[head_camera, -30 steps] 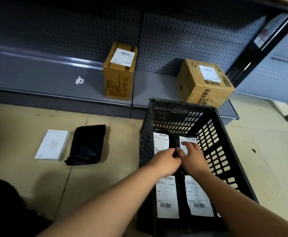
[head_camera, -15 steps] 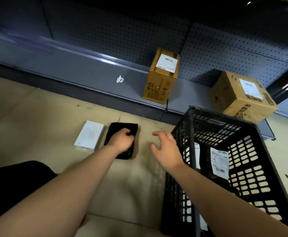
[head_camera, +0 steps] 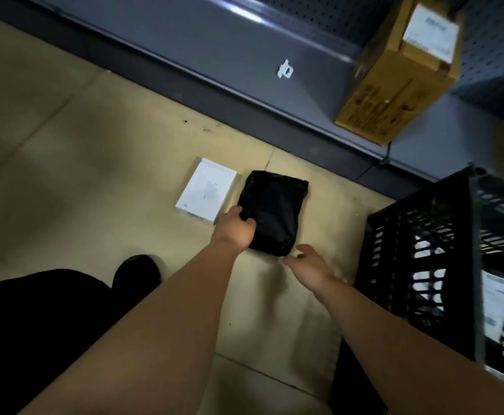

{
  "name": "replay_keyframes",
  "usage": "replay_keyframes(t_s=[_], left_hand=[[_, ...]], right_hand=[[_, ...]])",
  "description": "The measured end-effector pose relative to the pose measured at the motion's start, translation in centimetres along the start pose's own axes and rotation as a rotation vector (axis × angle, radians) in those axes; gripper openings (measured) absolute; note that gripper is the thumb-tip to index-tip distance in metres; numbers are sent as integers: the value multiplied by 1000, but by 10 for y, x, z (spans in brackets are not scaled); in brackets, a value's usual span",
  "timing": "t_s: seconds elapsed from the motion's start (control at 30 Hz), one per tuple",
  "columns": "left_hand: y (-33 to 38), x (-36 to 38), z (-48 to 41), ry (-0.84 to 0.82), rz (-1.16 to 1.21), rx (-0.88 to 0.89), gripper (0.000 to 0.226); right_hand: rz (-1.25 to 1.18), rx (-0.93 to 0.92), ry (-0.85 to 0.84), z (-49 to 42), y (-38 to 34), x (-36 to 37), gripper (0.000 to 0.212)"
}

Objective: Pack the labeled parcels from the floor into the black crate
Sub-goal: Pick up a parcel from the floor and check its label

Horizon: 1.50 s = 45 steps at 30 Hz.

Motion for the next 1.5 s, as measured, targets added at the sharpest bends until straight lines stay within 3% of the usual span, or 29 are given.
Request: replay_keyframes(t_s=[0.2,0.37,0.53,0.67,0.73,0.9,1.03,1.2,1.3,1.37,1.5], left_hand=[[-15,6,-12,9,-1,-18,54],[-22,15,-11,-6,-51,-12,56],[-16,23,0,-36,-72,21,57],[-2,22,18,-45,-67,69,62],[11,20,32,-58,-69,122,69],[32,35,60,-70,-65,207,112],[56,42,90,89,63,312,99],[106,30,154,260,280,435,61],[127,35,188,196,581,309,68],[145,49,207,108,826,211,56],[192,83,252,-89,1067,116,38]], right_hand=[[-236,150,34,-32,0,21,69],[-343,217,54,-47,5,32,40],[-361,167,8,-43,-8,27,23],[-514,124,43,-25,-34,2,8],[-586,67,64,-11,-54,-14,11],[-614,-125,116,35,-96,-56,8],[-591,-317,212,88,-111,-98,16],[-490,-639,267,172,-106,-144,19],[-504,-759,251,206,-91,-168,12],[-543,-713,266,209,-70,-187,5],[-580,-555,534,201,-9,-253,30]])
Point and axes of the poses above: each hand's wrist, its own z-axis away from the middle knuckle, its own x-axis out of the palm, y = z × x, the point moved 7 cm from there along -z, towards the middle knuckle, and after that the axes turned 6 degrees about y, right-handed, at the moved point
